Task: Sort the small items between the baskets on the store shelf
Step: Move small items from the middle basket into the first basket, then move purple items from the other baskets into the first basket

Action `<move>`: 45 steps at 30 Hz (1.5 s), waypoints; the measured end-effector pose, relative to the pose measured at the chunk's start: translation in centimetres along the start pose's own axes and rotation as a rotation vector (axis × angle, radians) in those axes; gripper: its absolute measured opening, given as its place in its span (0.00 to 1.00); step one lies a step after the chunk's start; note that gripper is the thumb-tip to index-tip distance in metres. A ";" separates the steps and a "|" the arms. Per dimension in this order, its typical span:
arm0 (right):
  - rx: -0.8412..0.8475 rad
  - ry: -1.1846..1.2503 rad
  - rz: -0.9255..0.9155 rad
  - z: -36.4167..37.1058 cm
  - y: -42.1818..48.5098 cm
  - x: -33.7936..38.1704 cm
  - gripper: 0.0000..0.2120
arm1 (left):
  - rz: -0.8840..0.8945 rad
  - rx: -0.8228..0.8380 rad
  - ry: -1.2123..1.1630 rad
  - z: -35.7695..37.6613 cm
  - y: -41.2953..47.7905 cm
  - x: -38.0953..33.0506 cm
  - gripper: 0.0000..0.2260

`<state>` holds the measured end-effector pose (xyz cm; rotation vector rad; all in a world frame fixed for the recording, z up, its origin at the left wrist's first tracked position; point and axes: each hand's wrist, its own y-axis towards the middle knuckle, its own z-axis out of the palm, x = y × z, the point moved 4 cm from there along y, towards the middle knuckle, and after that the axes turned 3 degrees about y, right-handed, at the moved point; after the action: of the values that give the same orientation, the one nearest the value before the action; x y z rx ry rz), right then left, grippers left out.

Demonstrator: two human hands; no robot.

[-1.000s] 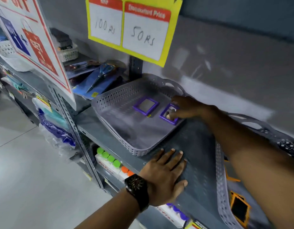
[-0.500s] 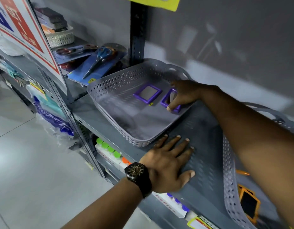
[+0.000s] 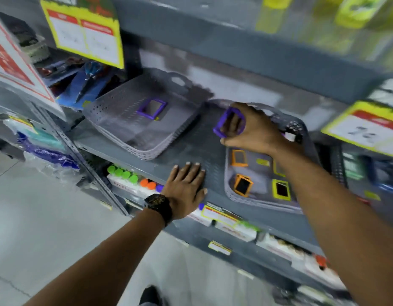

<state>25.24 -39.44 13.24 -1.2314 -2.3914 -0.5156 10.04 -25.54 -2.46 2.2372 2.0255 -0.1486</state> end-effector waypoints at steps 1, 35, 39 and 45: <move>0.005 0.010 0.042 -1.2 -1.9 -1.6 0.34 | 0.007 -0.001 -0.020 0.0 -0.8 -0.8 0.28; 0.461 -0.097 0.609 -16.1 -28.4 -36.6 0.49 | 0.351 0.032 0.044 3.2 -0.2 -25.3 0.29; 0.439 -0.085 0.620 -16.7 -28.4 -36.8 0.54 | 0.386 0.059 0.036 2.9 -0.6 -24.5 0.29; 0.090 -0.086 0.424 -18.1 -24.0 -30.6 0.40 | 0.428 0.085 0.063 2.0 -3.1 -20.2 0.29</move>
<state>24.91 -82.22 9.85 -1.6862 -2.1023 -0.2242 5.00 -45.40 -1.42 2.6961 1.5413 -0.1259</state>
